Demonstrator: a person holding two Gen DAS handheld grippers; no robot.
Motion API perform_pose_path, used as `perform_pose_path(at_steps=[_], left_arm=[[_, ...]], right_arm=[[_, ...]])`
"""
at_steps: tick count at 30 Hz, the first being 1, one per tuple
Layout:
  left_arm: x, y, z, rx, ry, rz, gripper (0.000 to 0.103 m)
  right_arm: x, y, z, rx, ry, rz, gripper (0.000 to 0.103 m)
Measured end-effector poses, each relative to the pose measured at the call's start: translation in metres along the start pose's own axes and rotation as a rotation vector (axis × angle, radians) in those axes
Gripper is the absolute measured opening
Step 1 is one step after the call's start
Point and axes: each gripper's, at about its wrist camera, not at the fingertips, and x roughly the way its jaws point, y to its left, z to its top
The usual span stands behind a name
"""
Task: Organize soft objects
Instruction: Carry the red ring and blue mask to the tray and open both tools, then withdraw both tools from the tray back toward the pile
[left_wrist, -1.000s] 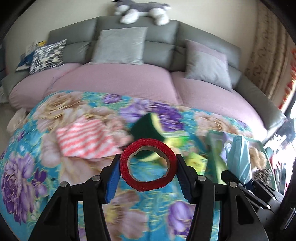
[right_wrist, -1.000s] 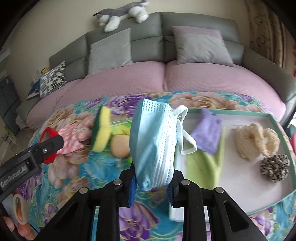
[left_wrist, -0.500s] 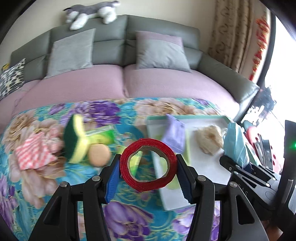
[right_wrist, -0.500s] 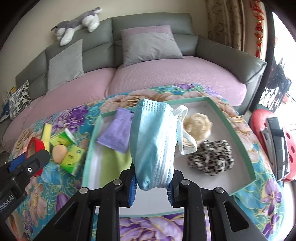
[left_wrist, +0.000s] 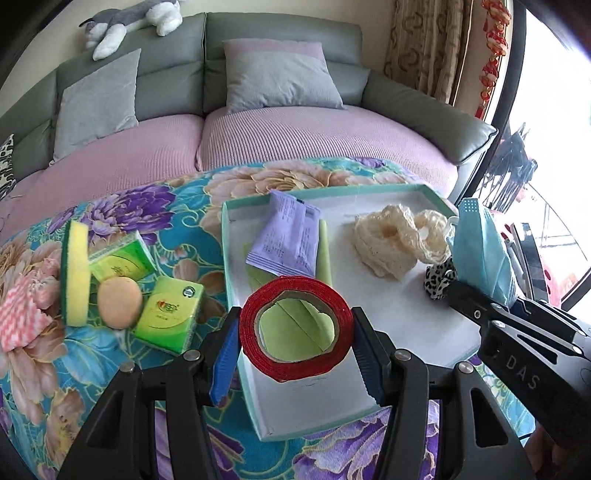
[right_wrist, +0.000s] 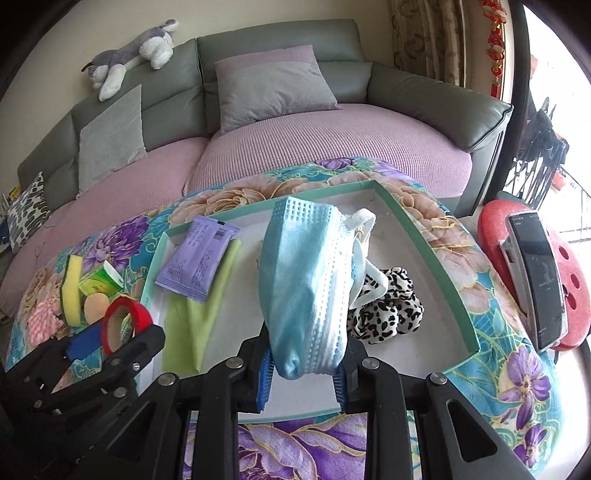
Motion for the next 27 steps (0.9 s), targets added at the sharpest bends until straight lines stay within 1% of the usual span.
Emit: perform_pose_path(at_steps=[5,8,13,14,15,16,17,18,19,21,22,24,25,26,27], left_arm=[[0.013,-0.001,-0.004,-0.001,0.023,-0.002,0.059],[0.020,-0.002,-0.007,-0.005,0.044,-0.015,0.059],[0.023,-0.005,-0.008,0.007,0.061,-0.002,0.059],[0.024,-0.005,-0.008,0.009,0.065,0.002,0.059],[0.024,-0.005,-0.008,0.008,0.067,0.008,0.059],[0.024,-0.005,-0.008,0.008,0.069,0.012,0.059],[0.023,-0.005,-0.008,0.009,0.068,0.013,0.060],[0.022,-0.005,-0.007,0.010,0.066,0.017,0.061],[0.022,-0.005,-0.007,0.011,0.064,0.022,0.062],[0.021,-0.004,-0.006,0.010,0.061,0.031,0.068],[0.021,-0.002,-0.005,0.007,0.062,0.035,0.069],[0.019,0.000,-0.005,0.003,0.063,0.035,0.071],[0.018,0.001,-0.004,0.001,0.062,0.035,0.071],[0.016,0.001,-0.004,0.001,0.060,0.038,0.074],[0.015,0.002,-0.003,0.001,0.055,0.046,0.079]], right_arm=[[0.011,0.003,-0.004,-0.018,0.036,-0.013,0.030],[0.013,0.003,-0.005,-0.018,0.044,-0.018,0.030],[0.013,0.002,-0.005,-0.017,0.051,-0.019,0.030],[0.014,0.002,-0.005,-0.018,0.054,-0.022,0.032],[0.014,0.002,-0.005,-0.019,0.057,-0.025,0.038],[0.015,0.002,-0.005,-0.019,0.059,-0.029,0.042],[0.015,0.002,-0.005,-0.017,0.059,-0.033,0.050],[0.014,0.001,-0.005,-0.015,0.057,-0.039,0.055],[0.013,0.001,-0.004,-0.013,0.054,-0.043,0.056],[0.011,-0.002,-0.003,-0.003,0.049,-0.043,0.058],[0.010,-0.003,-0.003,0.006,0.048,-0.043,0.060],[0.008,-0.005,-0.003,0.019,0.044,-0.040,0.067],[0.006,-0.005,-0.002,0.023,0.042,-0.039,0.068],[0.005,-0.005,-0.002,0.024,0.038,-0.039,0.068],[0.003,-0.005,-0.002,0.025,0.032,-0.041,0.068]])
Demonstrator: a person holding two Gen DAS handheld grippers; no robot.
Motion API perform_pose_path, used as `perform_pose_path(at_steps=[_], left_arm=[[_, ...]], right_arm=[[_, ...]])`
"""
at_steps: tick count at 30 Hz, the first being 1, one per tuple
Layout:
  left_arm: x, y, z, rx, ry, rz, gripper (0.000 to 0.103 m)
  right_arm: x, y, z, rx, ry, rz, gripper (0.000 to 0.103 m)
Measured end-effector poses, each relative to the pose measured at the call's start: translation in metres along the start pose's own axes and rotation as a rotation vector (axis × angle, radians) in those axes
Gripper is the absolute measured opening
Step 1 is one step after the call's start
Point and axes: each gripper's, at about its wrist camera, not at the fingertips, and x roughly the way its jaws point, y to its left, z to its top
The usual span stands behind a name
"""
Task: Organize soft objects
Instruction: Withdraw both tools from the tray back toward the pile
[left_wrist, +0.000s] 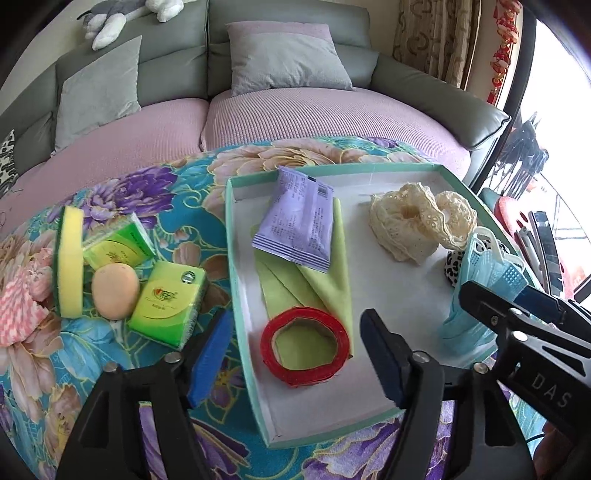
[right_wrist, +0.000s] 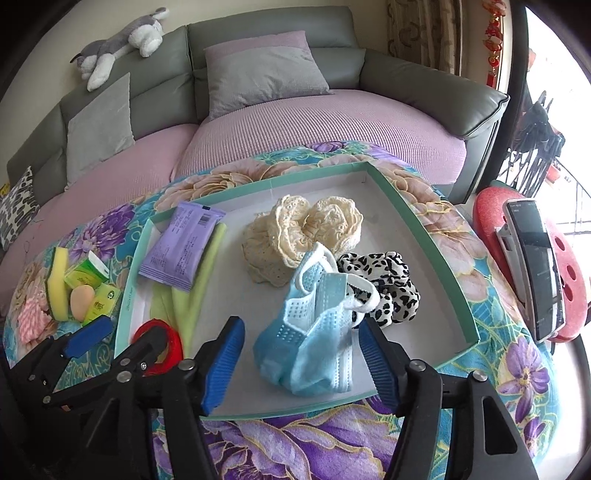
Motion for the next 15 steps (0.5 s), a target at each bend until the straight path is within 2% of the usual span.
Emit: perform_pose_path(at_steps=[2,5,15], left_arm=[[-0.003,0.002,0.001,-0.007,-0.010,0.012,0.083],[-0.008,0.005,0.002,-0.019,-0.022,-0.001,0.083],[-0.030,0.016,0.009,-0.042,-0.082,0.030,0.083]], right_arm=[[-0.004,-0.001,0.001,0.004,-0.011,0.001,0.068],[-0.007,-0.001,0.002,0.011,-0.019,0.008,0.069],[-0.014,-0.006,0.003,0.031,-0.039,0.014,0.070]])
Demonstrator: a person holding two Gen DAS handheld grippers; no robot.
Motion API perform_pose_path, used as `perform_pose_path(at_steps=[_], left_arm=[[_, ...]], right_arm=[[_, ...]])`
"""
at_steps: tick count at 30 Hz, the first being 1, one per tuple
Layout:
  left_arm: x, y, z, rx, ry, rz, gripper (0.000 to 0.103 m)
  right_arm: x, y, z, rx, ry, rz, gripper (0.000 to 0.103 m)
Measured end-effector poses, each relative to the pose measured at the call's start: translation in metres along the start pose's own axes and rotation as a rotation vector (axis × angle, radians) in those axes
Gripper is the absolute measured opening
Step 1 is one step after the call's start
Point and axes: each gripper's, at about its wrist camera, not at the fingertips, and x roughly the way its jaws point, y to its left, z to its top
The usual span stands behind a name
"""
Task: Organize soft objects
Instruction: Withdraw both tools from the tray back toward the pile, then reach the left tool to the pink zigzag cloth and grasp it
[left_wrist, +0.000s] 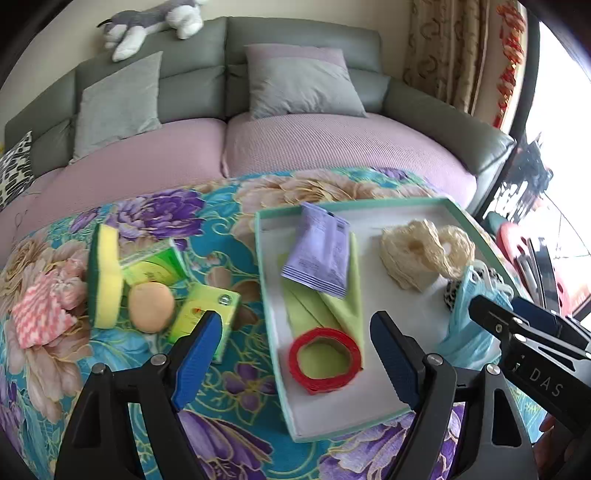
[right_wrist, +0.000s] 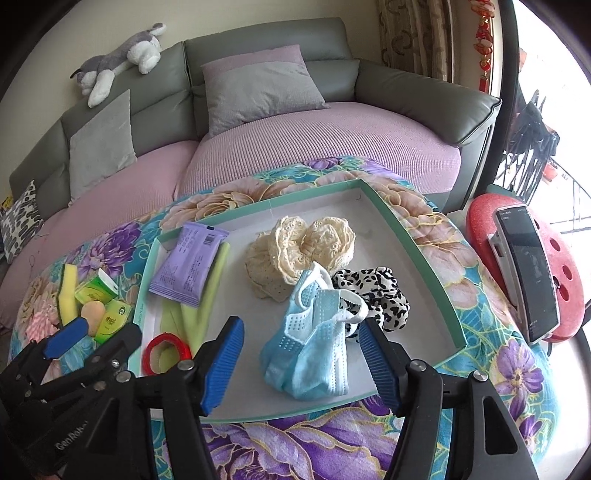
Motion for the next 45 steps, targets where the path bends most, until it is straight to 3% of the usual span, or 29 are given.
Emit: perform_pose_path(at_steps=[4,9,12,19,29,34,45], left_arm=[[0.004,0.020,0.000,-0.048,0.009,0.047,0.083],[0.012,0.051,-0.005,-0.118,0.031,0.132,0.084],[0.013,0.075,-0.009,-0.180,0.031,0.174,0.099],[0.010,0.119,-0.018,-0.299,0.028,0.260,0.099],[-0.009,0.153,-0.016,-0.390,-0.042,0.311,0.099],[-0.026,0.179,-0.020,-0.460,-0.096,0.326,0.099],[-0.044,0.231,-0.035,-0.544,-0.100,0.396,0.100]], right_arm=[[0.004,0.003,-0.001,-0.010,0.014,-0.007,0.076],[0.013,0.014,-0.004,-0.065,0.034,-0.028,0.103],[0.019,0.024,-0.006,-0.096,0.050,-0.028,0.103],[0.020,0.037,-0.007,-0.109,0.041,-0.035,0.103],[0.002,0.059,0.000,-0.117,-0.079,-0.004,0.103],[0.008,0.085,-0.001,-0.098,-0.036,0.093,0.103],[0.022,0.150,-0.018,-0.204,0.006,0.114,0.103]])
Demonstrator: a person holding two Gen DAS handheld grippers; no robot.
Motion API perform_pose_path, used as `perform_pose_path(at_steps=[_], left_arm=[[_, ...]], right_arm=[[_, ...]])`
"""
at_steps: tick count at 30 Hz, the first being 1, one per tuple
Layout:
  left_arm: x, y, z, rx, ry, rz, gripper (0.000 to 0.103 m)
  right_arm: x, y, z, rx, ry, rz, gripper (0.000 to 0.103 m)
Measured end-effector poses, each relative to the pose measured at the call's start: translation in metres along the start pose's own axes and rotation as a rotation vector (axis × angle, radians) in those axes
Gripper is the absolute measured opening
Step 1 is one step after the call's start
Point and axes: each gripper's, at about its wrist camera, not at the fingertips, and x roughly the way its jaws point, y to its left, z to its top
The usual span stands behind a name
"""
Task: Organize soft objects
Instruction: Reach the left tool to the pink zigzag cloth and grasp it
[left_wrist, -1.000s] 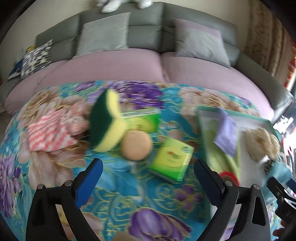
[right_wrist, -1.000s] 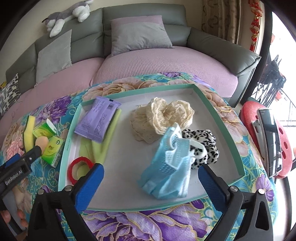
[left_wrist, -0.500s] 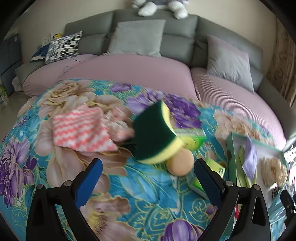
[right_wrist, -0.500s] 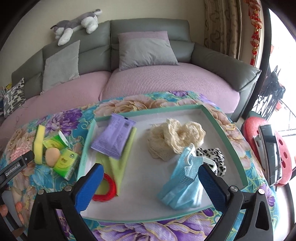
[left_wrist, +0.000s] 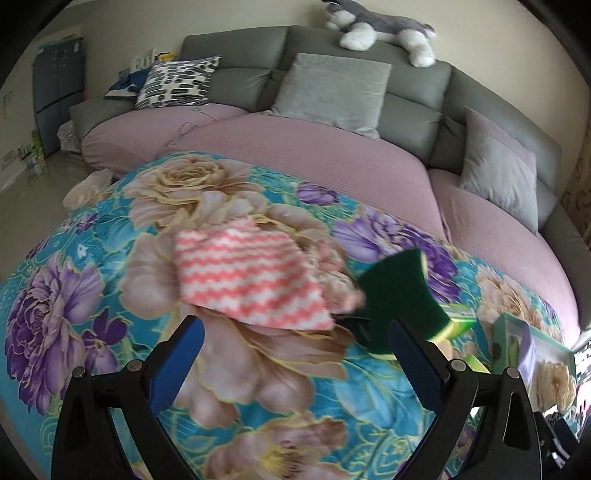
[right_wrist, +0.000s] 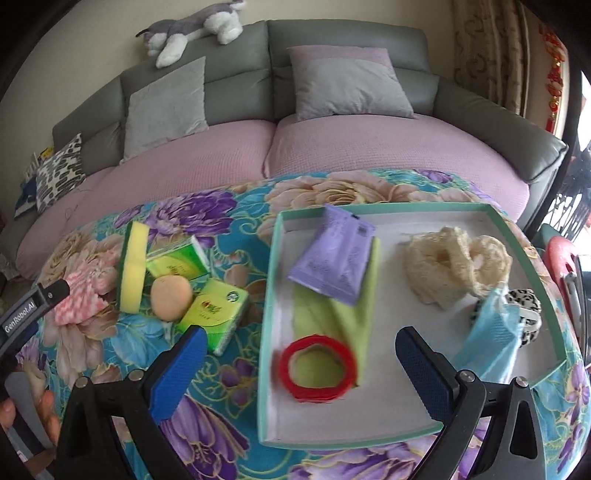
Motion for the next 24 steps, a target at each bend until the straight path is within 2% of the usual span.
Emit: perform_pose_path(at_steps=[6,12,17,24], left_arm=[[0.002,0.027,0.005,-0.036,0.002,0.025,0.100],[0.005,0.045,0.010,-0.053,0.001,0.045,0.100],[0.011,0.061,0.016,-0.077,0.005,0.063,0.100],[0.031,0.081,0.021,-0.133,0.002,0.059,0.100]], right_arm=[[0.010,0.036,-0.003,-0.042,0.016,0.065,0.103],[0.011,0.075,-0.006,-0.110,-0.020,0.125,0.103],[0.019,0.092,-0.008,-0.150,-0.014,0.119,0.103],[0.033,0.100,-0.005,-0.139,-0.006,0.131,0.103]])
